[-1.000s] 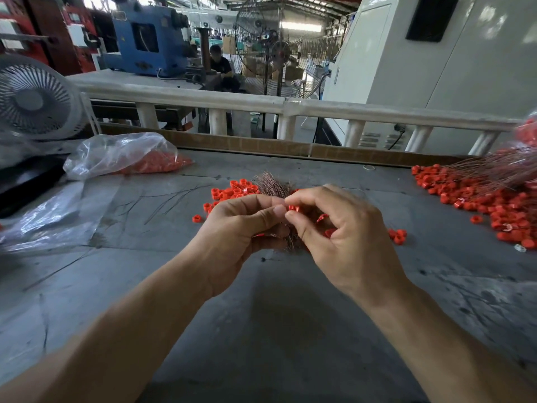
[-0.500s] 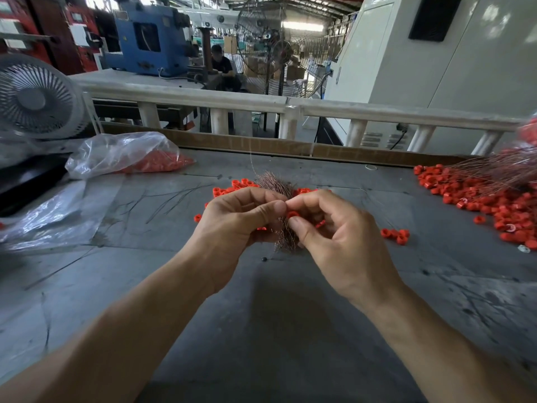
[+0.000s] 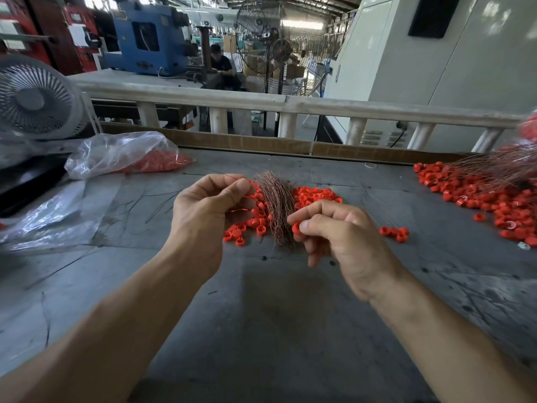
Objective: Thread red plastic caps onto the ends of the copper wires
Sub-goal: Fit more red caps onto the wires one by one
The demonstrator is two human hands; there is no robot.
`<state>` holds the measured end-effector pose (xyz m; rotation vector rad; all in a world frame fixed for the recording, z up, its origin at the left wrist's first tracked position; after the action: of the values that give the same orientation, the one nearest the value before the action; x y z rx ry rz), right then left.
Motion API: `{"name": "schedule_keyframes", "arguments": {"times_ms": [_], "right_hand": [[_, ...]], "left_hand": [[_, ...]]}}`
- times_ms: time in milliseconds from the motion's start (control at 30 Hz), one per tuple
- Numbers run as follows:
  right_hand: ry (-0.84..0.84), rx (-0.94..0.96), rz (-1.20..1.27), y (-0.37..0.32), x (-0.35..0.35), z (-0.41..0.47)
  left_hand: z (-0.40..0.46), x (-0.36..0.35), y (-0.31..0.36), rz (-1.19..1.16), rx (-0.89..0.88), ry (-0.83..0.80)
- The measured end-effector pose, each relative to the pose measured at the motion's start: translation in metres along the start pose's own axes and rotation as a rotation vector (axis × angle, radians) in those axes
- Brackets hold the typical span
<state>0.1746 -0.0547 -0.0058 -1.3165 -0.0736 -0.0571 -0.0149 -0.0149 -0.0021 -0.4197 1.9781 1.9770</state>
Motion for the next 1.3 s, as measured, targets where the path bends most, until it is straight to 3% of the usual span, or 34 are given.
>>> {"name": "schedule_keyframes", "arguments": {"times_ms": [233,333,500,667,767,1033,1300], "right_hand": [[0.083,0.252,-0.585,-0.011,0.012,-0.004],[0.063,0.285,-0.693,-0.015,0.015,-0.005],[0.176,0.305,-0.736,-0.013,0.029,0.003],[0.518,0.156,-0.771,0.001,0.084,0.017],[0.62,-0.012,-0.864,0.011,0.115,0.02],[0.622,-0.328,-0.96,0.025,0.143,0.018],[0.538,-0.305,-0.979,0.029,0.134,0.022]], "left_hand": [[0.004,0.01,0.004,0.173,0.021,0.11],[0.005,0.013,0.008,0.37,-0.044,0.129],[0.005,0.012,0.01,0.356,-0.044,0.105],[0.011,0.016,0.008,0.454,-0.068,0.15],[0.014,0.021,0.007,0.614,-0.112,0.199],[0.017,0.028,0.007,1.074,-0.147,0.269],[0.018,0.029,0.004,1.226,-0.156,0.222]]}}
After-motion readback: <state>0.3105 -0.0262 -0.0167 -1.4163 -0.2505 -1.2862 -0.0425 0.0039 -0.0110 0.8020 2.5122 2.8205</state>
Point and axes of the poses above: each hand's wrist, its own z-axis towards the middle knuckle, its own x-axis out of the back of the hand, y = z × x, the point moved 2 cm from there along z, towards the middle knuckle, and after that the axes turned 6 degrees about x, right-handed, at the moved point
